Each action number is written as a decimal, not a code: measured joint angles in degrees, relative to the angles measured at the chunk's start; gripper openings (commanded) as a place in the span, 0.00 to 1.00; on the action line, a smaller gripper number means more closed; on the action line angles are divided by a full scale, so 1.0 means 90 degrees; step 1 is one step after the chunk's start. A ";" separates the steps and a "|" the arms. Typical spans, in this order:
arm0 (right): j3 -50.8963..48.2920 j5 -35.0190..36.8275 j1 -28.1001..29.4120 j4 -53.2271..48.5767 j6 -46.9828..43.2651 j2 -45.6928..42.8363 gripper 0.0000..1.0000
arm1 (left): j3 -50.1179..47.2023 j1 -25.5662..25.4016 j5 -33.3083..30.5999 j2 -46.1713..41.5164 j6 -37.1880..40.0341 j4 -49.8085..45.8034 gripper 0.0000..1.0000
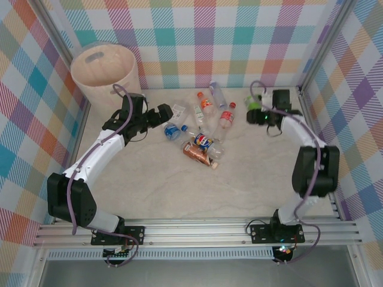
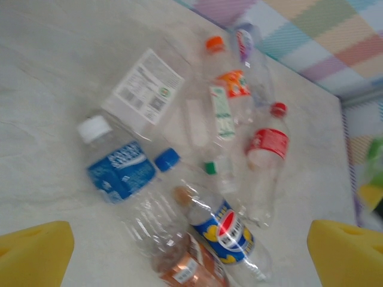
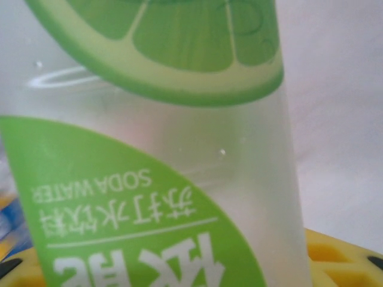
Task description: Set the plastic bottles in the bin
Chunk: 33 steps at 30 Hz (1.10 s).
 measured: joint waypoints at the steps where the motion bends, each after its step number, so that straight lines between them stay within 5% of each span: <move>1: -0.0284 -0.0160 0.0265 0.0010 0.0172 -0.0272 0.33 | 0.0000 -0.0005 0.0170 0.0010 0.0000 0.0058 1.00; 7: -0.0539 -0.0724 0.1321 0.0726 0.0816 -0.0661 0.33 | 0.0000 -0.0019 0.0874 0.0209 -0.0032 0.0474 1.00; 22: -0.0738 -0.1464 0.2079 0.1430 0.1265 -0.0549 0.37 | 0.0301 -0.0682 0.1860 0.0969 -0.0253 0.1290 1.00; 33: -0.0680 -0.2064 0.2897 0.1914 0.1384 -0.0063 0.40 | 0.0471 -0.0828 0.1260 0.1277 -0.0546 0.1353 0.99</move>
